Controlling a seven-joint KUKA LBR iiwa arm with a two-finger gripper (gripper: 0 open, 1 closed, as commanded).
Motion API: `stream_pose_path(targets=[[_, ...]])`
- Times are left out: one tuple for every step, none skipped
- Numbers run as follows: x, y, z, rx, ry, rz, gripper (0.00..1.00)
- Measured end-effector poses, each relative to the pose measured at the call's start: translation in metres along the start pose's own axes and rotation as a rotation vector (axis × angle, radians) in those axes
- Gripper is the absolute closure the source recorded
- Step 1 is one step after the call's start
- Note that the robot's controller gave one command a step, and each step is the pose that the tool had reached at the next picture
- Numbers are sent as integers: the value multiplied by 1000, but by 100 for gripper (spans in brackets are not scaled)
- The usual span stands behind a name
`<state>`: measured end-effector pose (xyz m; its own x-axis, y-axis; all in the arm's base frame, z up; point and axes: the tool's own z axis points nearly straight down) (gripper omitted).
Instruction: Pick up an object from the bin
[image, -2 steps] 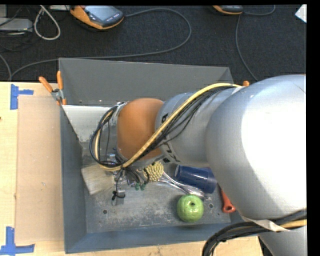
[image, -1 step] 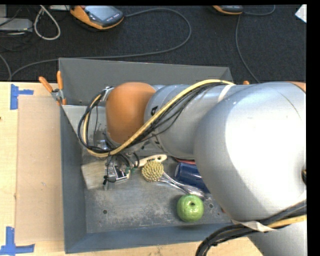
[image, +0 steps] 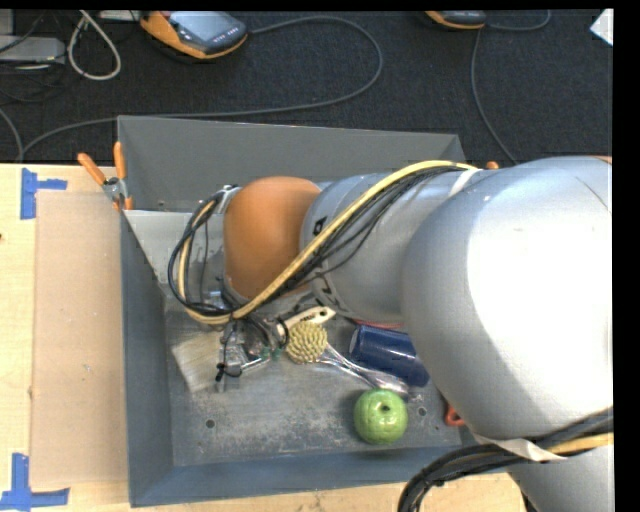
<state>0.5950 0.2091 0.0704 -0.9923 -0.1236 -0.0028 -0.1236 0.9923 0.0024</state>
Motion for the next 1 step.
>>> stream_pose_path(targets=[[14, 12, -53, -1, -8, -107, 0]])
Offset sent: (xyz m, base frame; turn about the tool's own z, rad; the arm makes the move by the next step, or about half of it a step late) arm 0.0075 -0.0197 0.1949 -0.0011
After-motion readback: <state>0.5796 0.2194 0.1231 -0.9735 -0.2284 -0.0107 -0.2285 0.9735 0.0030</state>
